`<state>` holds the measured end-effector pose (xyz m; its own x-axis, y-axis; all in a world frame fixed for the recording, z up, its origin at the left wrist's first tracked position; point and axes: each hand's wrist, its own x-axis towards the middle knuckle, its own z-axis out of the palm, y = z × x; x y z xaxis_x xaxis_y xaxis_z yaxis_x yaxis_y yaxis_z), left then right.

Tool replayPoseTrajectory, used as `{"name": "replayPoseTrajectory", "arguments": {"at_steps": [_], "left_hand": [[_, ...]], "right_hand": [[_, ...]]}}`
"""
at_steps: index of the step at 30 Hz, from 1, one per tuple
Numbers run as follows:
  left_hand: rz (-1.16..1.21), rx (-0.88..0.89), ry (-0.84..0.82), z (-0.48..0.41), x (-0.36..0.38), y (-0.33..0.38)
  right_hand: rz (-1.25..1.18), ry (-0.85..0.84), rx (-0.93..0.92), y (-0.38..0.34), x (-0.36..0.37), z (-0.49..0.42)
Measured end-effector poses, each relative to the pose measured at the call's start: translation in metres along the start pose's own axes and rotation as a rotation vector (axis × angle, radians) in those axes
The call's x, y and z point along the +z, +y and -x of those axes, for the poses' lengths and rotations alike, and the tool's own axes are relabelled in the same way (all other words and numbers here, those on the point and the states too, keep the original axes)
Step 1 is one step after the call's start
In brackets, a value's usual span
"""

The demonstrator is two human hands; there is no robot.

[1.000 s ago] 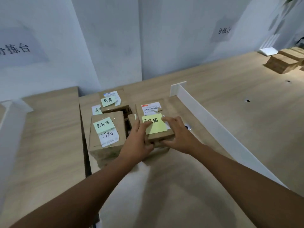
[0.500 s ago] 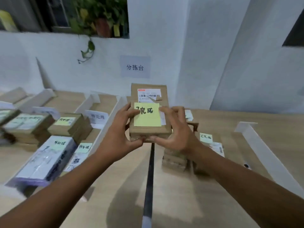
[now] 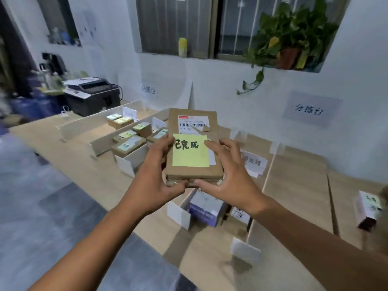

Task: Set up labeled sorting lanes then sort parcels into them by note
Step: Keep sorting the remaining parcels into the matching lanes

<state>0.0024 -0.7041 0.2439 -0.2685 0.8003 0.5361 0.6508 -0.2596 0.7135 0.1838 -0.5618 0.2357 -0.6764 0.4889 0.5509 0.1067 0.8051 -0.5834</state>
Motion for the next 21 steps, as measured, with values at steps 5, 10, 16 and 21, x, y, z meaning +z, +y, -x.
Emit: {"name": "replayPoseTrajectory", "arguments": {"at_steps": [5,10,16,21], "left_hand": [[-0.081,-0.049,0.064,0.006,-0.114,-0.069],[-0.085,-0.125,0.141,0.000,-0.191,-0.151],[-0.112,-0.183,0.161,-0.052,-0.277,-0.267],[-0.138,-0.217,0.171,-0.101,-0.362,-0.346]], "right_hand": [[-0.102,-0.074,-0.007,-0.039,0.114,-0.071],[-0.147,-0.140,-0.047,-0.048,0.216,-0.147],[-0.140,-0.138,-0.102,-0.027,0.337,-0.266],[-0.195,-0.185,-0.161,-0.025,0.419,-0.368]]}}
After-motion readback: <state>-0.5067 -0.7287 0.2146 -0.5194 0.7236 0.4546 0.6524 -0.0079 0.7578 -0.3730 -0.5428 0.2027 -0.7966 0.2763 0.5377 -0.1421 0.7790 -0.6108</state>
